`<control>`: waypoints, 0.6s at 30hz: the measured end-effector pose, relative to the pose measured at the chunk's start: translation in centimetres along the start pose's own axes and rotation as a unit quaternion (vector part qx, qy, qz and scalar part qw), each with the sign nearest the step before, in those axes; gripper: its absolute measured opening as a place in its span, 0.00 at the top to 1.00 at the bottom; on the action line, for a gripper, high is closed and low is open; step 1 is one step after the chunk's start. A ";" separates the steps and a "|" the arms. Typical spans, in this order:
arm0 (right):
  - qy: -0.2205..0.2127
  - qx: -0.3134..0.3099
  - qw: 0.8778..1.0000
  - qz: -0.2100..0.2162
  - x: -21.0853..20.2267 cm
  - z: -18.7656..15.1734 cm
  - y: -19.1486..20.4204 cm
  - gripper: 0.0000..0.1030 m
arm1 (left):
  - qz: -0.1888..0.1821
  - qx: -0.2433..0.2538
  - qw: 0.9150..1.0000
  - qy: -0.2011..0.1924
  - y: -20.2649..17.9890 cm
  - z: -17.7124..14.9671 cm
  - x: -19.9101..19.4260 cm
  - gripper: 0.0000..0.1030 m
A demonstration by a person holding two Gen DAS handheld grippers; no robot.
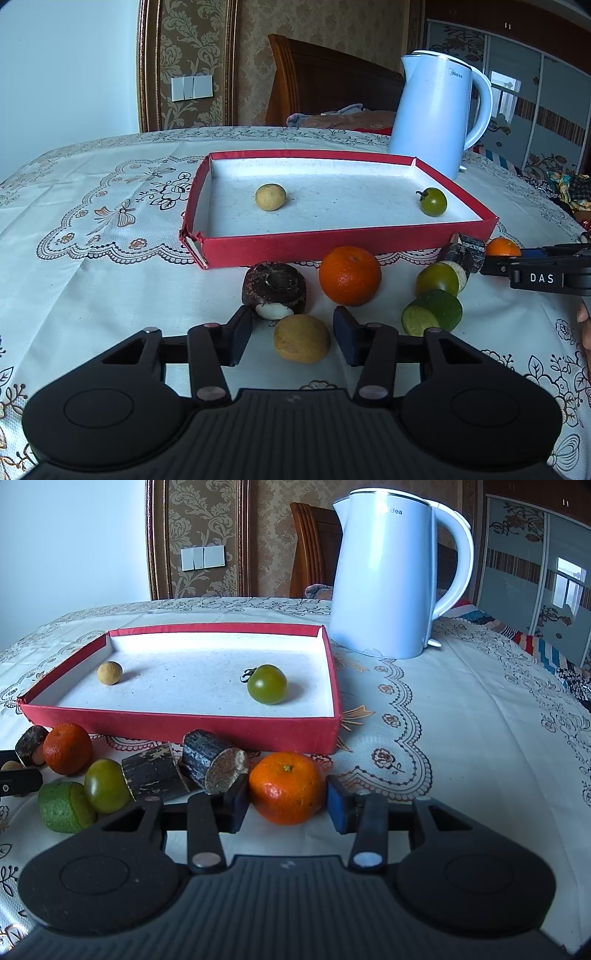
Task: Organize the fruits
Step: 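Grasp the orange with the right gripper while the left gripper grasps a brown round fruit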
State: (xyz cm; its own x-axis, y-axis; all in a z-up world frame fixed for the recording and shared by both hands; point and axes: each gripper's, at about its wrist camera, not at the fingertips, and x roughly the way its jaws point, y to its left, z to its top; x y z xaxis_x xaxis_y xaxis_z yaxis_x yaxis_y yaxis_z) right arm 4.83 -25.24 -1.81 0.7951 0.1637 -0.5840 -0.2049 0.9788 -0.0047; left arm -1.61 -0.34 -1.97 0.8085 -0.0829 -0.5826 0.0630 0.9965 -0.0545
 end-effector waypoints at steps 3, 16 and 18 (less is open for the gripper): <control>-0.001 0.003 1.000 -0.002 0.0 0.0 0.0 0.61 | -0.001 -0.003 1.000 0.000 0.1 0.0 0.0 0.56; -0.005 0.019 1.000 -0.014 -0.1 -0.1 -0.3 0.61 | -0.010 -0.012 1.000 -0.003 0.5 -0.1 -0.3 0.71; -0.006 0.020 1.000 -0.014 -0.1 -0.1 -0.4 0.61 | -0.011 -0.014 1.000 -0.004 0.6 -0.2 -0.3 0.71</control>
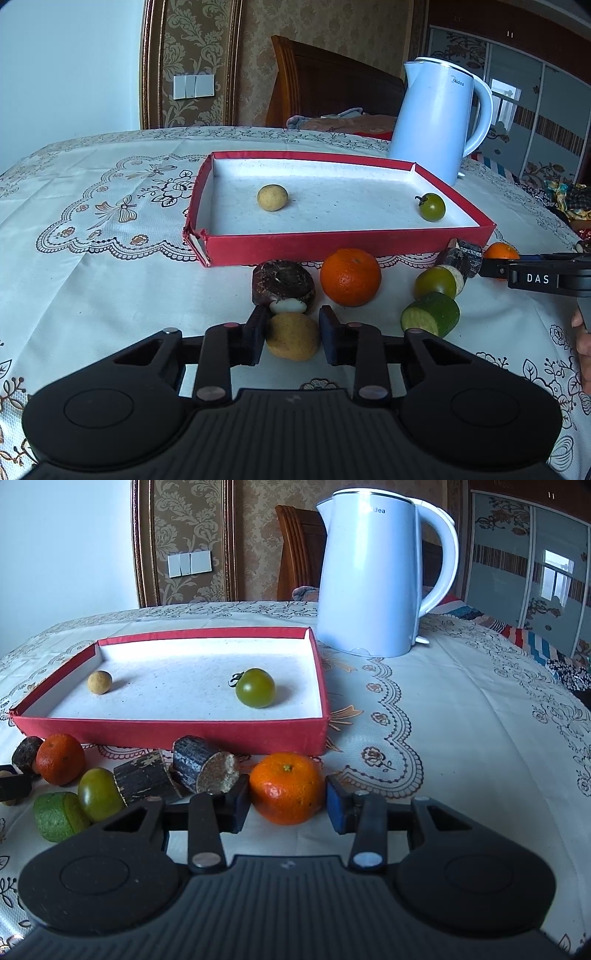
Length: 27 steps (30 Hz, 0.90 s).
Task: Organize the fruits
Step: 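Grasp the orange with the right gripper while the left gripper grasps a brown round fruit, then carry the orange and brown fruit into the red tray with both grippers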
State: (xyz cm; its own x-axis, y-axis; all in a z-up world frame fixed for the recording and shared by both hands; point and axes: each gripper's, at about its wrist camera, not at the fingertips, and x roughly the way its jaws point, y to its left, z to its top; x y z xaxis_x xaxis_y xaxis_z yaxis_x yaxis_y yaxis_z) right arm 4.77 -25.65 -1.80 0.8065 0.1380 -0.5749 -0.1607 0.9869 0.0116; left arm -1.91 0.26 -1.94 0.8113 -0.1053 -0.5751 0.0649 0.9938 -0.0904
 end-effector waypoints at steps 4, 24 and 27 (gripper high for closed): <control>-0.001 0.002 1.000 0.000 0.0 0.0 0.1 0.61 | -0.004 -0.005 1.000 -0.004 0.1 0.0 -0.2 0.71; -0.010 0.046 0.999 0.009 -0.1 -0.2 -1.4 0.61 | -0.082 -0.105 0.991 -0.010 3.5 0.0 -1.7 0.71; -0.013 0.051 0.999 0.008 -0.1 -0.2 -1.5 0.61 | -0.062 -0.109 0.992 -0.008 3.7 0.4 -1.7 0.71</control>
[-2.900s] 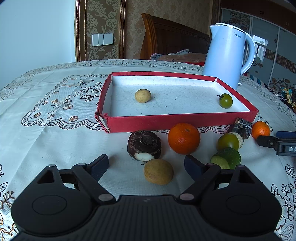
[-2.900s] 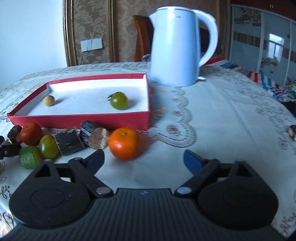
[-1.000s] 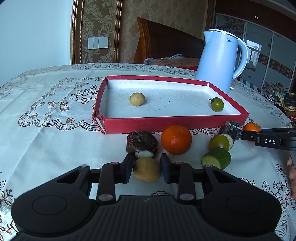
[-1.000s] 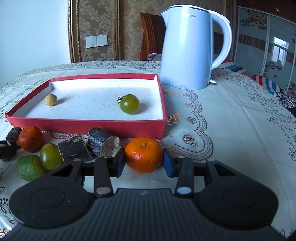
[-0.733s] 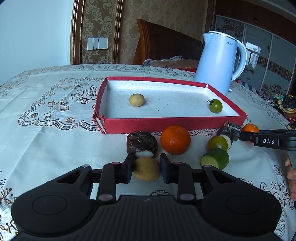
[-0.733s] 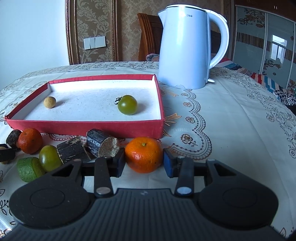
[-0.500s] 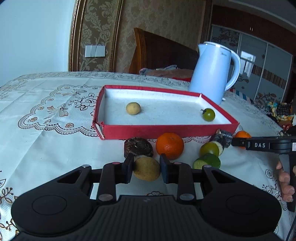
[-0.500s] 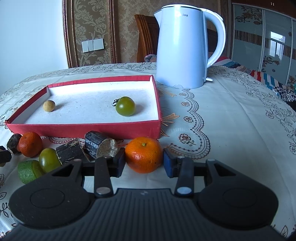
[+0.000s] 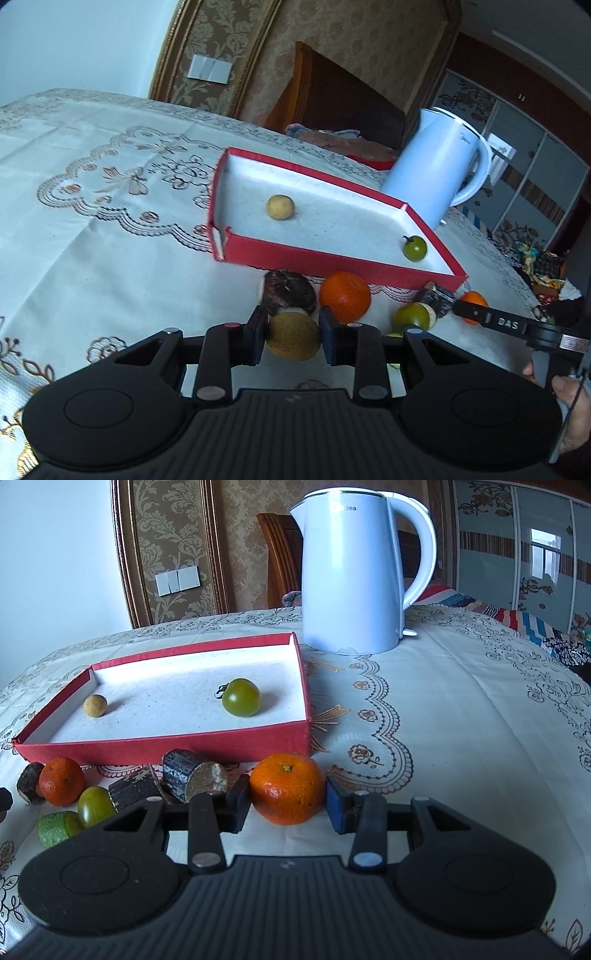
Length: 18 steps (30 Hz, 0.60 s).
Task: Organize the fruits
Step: 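Carry the orange and brown fruit into the red tray with both grippers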
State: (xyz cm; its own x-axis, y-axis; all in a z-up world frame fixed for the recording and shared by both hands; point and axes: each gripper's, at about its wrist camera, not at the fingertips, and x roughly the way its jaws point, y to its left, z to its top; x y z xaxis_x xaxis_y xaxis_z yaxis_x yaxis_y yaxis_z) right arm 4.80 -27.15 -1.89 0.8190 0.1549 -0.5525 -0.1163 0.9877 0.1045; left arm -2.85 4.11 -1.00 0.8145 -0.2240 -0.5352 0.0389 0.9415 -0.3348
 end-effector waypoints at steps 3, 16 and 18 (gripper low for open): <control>-0.007 0.009 1.000 -0.002 -0.2 0.0 -0.3 0.61 | 0.017 0.012 1.000 -0.006 -0.6 0.7 -0.3 0.71; -0.043 -0.003 0.999 -0.011 -1.0 2.1 1.1 0.61 | 0.063 0.070 0.995 -0.035 -4.4 5.4 2.9 0.71; -0.046 -0.007 0.999 -0.009 -0.7 3.0 1.6 0.61 | 0.072 0.072 0.994 -0.033 -4.5 6.2 4.1 0.71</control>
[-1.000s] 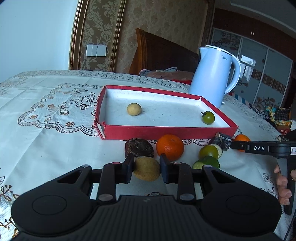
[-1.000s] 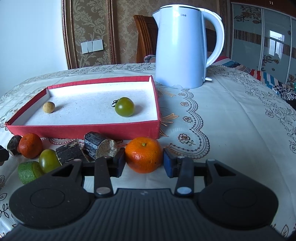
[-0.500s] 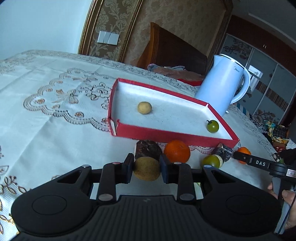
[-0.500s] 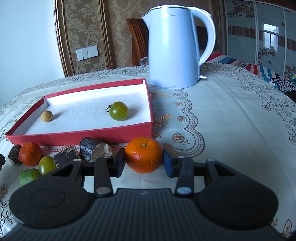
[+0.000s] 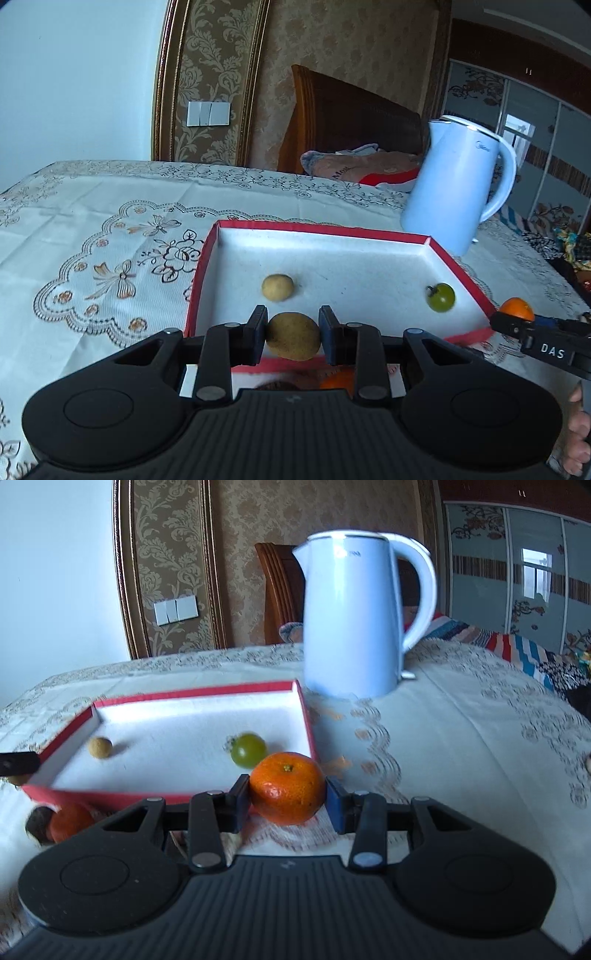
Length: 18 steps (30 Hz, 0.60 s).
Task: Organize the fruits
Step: 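Carry the orange and brown fruit into the red tray with both grippers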
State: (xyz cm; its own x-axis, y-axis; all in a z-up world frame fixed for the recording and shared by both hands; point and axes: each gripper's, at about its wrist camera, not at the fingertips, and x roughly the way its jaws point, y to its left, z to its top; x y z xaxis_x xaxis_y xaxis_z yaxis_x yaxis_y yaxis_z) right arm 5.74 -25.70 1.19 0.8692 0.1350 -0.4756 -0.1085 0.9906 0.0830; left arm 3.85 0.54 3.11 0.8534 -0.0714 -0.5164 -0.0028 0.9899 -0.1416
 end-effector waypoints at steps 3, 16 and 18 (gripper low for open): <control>0.008 -0.007 1.000 0.006 1.4 1.1 1.0 0.61 | 0.011 -0.002 1.000 0.004 -0.2 0.7 1.6 0.71; 0.045 -0.037 0.998 -0.003 6.2 1.8 3.6 0.61 | 0.040 -0.010 0.998 0.054 0.6 0.7 6.2 0.71; 0.044 -0.036 0.998 -0.001 6.3 1.9 3.7 0.61 | 0.047 -0.005 0.997 0.055 0.5 0.6 6.4 0.71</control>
State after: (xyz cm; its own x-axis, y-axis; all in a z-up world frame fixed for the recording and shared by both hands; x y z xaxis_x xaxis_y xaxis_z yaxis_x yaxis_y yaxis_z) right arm 11.77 -21.20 0.18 0.8243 0.1307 -0.5508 -0.1433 0.9895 0.0203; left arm 9.63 0.62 0.26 0.7863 0.0075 -0.6178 -0.0854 0.9916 -0.0967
